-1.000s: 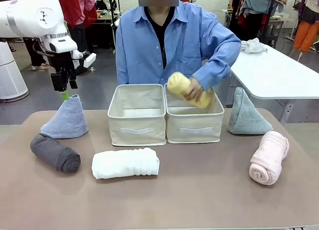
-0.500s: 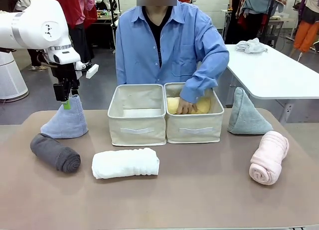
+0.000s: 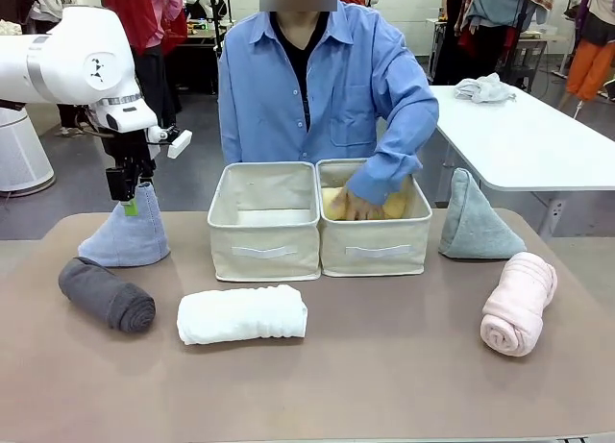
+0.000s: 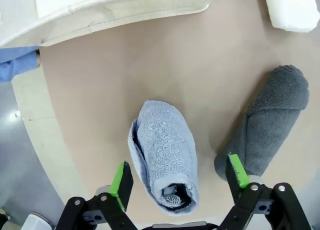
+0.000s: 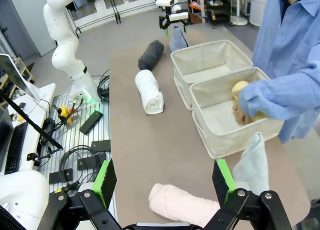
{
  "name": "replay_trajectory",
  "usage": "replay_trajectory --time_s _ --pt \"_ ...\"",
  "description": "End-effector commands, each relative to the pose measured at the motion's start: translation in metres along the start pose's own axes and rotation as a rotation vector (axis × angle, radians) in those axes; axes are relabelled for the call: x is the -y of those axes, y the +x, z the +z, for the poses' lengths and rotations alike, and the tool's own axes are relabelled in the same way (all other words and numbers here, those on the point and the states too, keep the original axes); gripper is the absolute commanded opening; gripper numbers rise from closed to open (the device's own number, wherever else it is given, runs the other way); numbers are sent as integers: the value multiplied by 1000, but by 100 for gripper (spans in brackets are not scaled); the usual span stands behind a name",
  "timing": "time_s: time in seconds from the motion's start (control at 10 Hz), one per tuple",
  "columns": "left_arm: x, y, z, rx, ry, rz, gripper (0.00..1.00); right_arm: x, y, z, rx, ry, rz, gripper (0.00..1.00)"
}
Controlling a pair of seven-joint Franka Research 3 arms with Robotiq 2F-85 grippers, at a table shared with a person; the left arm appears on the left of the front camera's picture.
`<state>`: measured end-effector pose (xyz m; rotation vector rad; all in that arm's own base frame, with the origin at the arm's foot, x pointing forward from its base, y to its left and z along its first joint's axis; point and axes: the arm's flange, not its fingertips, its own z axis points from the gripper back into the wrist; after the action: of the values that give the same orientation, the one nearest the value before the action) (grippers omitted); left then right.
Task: Sort the towels based on their folding style.
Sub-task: Pick up one triangle-folded towel and place it in the left Fabric basket.
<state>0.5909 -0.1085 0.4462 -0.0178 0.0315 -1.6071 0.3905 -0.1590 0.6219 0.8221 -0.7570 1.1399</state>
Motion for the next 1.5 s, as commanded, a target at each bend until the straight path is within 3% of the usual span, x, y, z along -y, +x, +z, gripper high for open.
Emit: replay_trajectory --time_s 0.0,0.1,0.2,0.3,0.8,1.0,1.4 --pt "2 -2 -6 -27 23 -22 41 0 1 0 2 2 -2 100" --pt "2 -2 -6 -26 21 -24 22 0 1 0 2 2 -2 100" --pt "2 -3 -6 -23 21 -24 37 0 1 0 2 2 -2 100" --pt "2 -3 -5 -17 24 -20 0 0 1 0 2 2 -2 100" --pt "1 -6 -4 -3 19 -12 0 0 1 0 2 2 -2 100" --pt "2 -7 8 -6 -43 27 0 0 1 0 2 2 -2 100" --pt "27 -9 151 -59 72 -15 0 0 1 0 2 2 -2 100"
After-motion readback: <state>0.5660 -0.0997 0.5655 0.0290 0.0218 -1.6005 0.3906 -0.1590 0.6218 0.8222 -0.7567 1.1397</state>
